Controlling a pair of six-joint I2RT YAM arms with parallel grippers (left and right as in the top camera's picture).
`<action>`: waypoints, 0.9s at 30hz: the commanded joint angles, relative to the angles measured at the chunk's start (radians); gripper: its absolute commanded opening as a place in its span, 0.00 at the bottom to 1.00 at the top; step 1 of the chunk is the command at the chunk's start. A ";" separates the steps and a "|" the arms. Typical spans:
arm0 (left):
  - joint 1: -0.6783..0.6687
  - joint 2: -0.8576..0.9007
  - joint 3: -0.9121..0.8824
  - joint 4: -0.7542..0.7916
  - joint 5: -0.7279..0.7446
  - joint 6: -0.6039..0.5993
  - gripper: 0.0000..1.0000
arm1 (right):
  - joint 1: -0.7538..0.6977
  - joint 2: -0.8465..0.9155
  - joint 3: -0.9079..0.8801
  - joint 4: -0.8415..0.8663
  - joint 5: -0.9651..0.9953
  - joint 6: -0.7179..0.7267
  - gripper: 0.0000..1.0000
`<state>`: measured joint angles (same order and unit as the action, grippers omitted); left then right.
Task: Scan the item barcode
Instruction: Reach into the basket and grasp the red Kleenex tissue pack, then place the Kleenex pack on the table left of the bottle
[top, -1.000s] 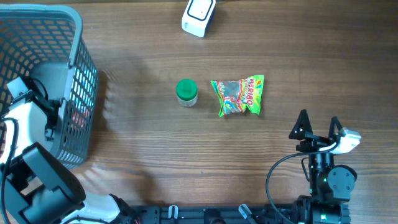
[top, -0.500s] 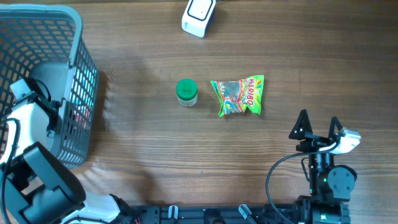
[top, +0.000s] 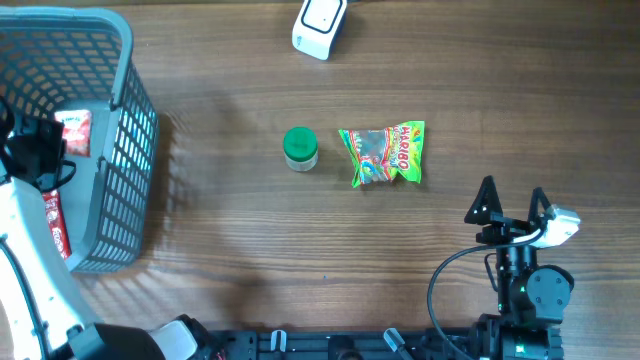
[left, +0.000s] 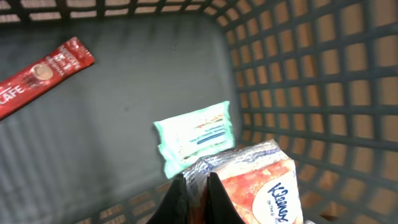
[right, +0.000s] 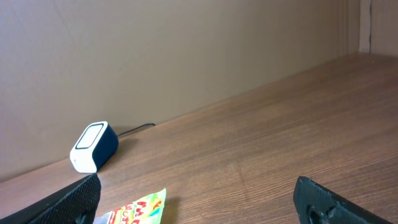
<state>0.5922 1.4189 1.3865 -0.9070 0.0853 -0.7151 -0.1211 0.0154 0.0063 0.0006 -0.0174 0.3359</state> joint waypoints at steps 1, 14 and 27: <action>0.006 -0.133 0.017 0.029 0.077 0.008 0.04 | -0.001 -0.008 -0.001 0.005 0.010 -0.011 1.00; -0.509 -0.354 0.031 0.042 0.061 -0.056 0.04 | -0.001 -0.008 -0.001 0.005 0.010 -0.011 1.00; -0.927 0.391 -0.041 -0.098 -0.211 -0.634 0.04 | -0.001 -0.008 -0.001 0.005 0.010 -0.010 1.00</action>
<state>-0.2962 1.7256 1.3968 -1.0340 -0.1078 -1.2034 -0.1211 0.0154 0.0063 0.0006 -0.0174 0.3359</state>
